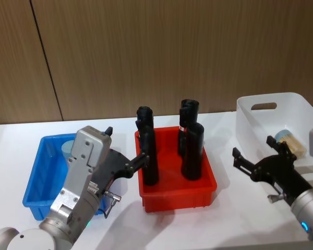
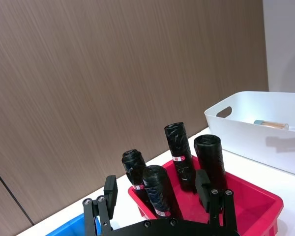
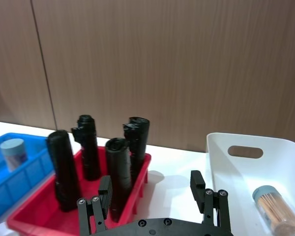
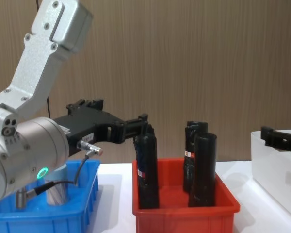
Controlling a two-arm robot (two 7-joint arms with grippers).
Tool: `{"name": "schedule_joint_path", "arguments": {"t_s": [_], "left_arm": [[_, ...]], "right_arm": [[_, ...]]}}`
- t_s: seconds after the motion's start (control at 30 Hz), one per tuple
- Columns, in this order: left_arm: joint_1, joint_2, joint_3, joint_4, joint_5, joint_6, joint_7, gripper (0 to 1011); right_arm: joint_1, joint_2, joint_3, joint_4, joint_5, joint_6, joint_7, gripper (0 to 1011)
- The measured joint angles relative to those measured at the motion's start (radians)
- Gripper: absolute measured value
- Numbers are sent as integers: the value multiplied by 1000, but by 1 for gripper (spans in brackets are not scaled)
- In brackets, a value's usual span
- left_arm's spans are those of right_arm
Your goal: Pick the cotton swabs from the blue box and place them into the white box.
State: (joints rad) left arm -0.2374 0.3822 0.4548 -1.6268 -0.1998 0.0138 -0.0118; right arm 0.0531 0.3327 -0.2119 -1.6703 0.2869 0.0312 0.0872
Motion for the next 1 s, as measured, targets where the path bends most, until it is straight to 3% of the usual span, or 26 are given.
{"name": "schedule_joint_path", "arguments": {"t_s": [0.37, 1.0], "left_arm": [[0, 0, -1, 0, 0, 0, 1, 1004], [0, 0, -1, 1, -1, 0, 1, 1004]], "right_arm": [[-65, 5, -14, -92, 0, 3, -21, 1001], [-68, 5, -14, -97, 1, 3, -20, 1001]]}}
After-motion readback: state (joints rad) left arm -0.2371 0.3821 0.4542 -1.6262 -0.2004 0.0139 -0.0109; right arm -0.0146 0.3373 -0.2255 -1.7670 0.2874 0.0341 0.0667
